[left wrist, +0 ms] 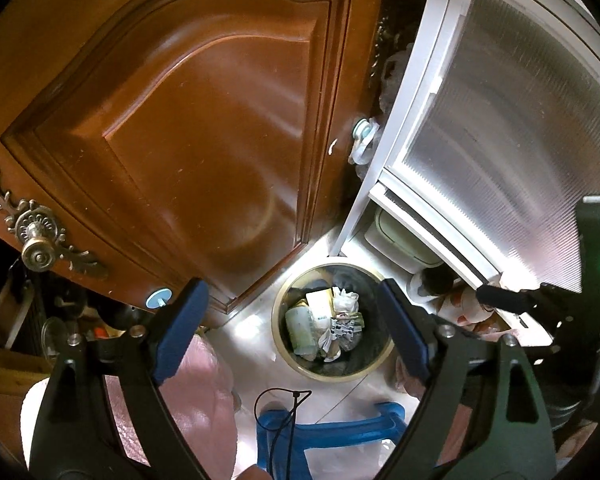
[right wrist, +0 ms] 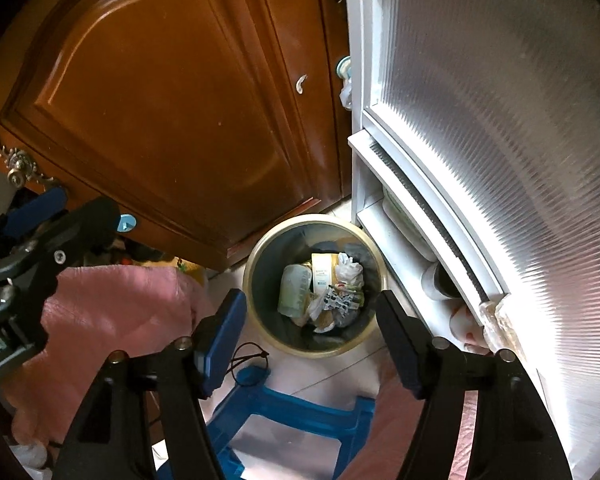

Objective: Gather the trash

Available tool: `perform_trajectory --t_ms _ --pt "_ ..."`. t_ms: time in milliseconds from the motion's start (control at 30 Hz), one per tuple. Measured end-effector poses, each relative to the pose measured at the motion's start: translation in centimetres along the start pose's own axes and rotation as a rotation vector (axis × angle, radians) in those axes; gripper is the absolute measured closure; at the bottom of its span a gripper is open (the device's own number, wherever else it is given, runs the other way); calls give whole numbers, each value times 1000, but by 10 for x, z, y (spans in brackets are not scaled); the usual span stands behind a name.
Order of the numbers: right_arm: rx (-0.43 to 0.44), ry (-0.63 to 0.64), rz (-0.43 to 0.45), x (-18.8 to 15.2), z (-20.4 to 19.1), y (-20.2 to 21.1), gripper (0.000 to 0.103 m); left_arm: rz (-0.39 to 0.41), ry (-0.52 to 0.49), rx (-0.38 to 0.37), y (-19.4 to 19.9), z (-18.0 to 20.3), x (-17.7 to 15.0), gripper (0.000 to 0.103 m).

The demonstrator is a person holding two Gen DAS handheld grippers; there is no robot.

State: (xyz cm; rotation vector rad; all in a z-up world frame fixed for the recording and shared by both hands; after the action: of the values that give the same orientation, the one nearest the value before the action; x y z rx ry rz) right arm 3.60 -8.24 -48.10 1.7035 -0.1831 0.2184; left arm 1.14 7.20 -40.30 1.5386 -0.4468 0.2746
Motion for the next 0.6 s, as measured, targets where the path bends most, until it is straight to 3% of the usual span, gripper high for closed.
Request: perform_trajectory --t_ms 267,600 --pt "11 -72 31 13 14 33 35 14 -3 5 11 1 0 19" --pt "19 -118 113 33 26 103 35 26 68 19 43 -16 9 19"
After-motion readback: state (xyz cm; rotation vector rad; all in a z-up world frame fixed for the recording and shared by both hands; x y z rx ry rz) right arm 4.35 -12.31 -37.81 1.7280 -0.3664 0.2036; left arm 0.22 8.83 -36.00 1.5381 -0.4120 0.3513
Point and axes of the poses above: each gripper's, at about its wrist camera, not at the fingertips, and y roughly against the way its jaws point, z to its right, x to its top, the point moved 5 cm from there along -y, roughly the way its jaws point, and after that the axes turned 6 degrees about -y, right-handed, at the moved point
